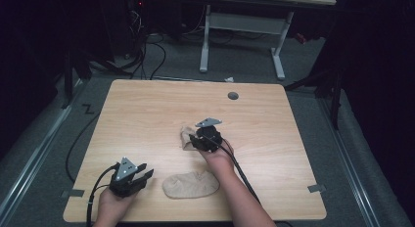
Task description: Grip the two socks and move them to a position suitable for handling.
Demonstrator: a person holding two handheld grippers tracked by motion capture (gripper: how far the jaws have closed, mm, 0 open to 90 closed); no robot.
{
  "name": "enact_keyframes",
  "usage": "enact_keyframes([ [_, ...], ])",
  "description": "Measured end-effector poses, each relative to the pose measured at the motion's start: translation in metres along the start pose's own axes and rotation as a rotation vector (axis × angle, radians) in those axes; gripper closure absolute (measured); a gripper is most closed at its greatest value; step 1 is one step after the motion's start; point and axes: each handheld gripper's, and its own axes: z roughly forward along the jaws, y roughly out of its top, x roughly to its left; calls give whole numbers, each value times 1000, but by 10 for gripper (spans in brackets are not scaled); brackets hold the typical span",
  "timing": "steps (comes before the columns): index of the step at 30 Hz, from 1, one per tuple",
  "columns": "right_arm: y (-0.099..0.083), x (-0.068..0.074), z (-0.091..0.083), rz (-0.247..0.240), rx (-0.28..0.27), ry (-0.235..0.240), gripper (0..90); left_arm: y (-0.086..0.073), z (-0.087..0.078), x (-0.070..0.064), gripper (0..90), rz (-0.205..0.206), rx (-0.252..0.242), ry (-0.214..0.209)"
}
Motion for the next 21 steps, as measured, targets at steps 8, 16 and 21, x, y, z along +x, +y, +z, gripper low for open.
enact_keyframes([
  [8,2,-8,29,32,93,18,618,0,0,-2,617,16,6,2],
  [16,3,6,19,-29,60,22,863,0,1,-4,617,23,12,-1],
  [21,14,14,1,-48,3,41,867,0,1,-5,617,28,11,-2],
])
